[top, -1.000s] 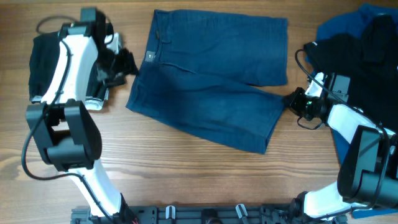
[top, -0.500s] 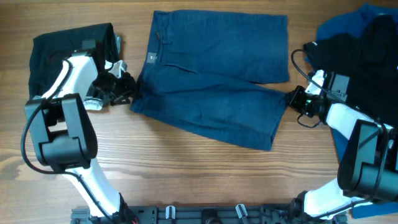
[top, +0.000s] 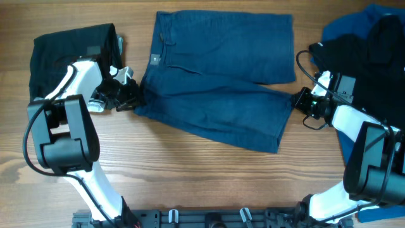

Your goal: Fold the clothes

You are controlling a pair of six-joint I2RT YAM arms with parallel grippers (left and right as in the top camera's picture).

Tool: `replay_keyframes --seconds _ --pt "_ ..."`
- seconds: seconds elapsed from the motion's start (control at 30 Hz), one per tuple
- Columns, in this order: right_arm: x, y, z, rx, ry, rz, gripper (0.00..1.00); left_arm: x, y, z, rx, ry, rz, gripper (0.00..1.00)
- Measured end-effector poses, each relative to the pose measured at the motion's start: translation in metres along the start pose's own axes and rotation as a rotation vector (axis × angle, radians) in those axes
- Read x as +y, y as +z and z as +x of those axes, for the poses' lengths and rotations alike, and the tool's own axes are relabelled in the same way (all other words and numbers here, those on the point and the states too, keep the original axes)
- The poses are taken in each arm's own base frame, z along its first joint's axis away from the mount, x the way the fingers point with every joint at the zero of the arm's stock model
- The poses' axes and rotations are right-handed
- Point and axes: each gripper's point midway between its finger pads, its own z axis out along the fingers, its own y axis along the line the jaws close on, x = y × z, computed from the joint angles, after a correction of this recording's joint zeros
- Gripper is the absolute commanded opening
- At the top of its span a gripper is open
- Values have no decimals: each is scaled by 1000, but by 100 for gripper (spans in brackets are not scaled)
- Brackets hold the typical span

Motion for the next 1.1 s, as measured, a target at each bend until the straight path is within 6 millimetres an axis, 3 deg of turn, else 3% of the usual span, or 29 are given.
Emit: replay_keyframes --seconds 0.07,0.13,0.17,0.2,0.23,0.4,0.6,0.8,0.97,1.03,1.07,1.1 --pt "0 0 0 0 0 0 4 0 0 -1 -2 1 1 45" --pt "0 0 0 0 0 0 4 0 0 -3 -12 5 2 43" --pt "0 0 0 0 0 0 4 0 0 -3 -11 6 2 34" --pt "0 0 0 0 0 0 4 0 0 -3 -11 6 1 8" --pt "0 0 0 0 0 0 4 0 0 -2 -9 6 2 4" --pt "-2 0 -1 -3 0 11 4 -4 0 8 30 -5 23 4" --pt "-3 0 -2 -9 -4 19 4 -4 -2 33 130 -61 28 4" --pt "-4 0 -2 -9 -4 21 4 21 -5 41 152 -185 -118 4" --pt "-3 0 -2 -9 -5 21 4 28 -5 43 151 -216 -158 5" --pt "-3 0 -2 -8 -4 21 4 30 0 46 155 -224 -161 9" --pt "-3 0 -2 -9 -5 21 4 33 4 48 153 -232 -166 18" --pt "-4 0 -2 -9 -5 22 4 34 8 50 155 -239 -162 35"
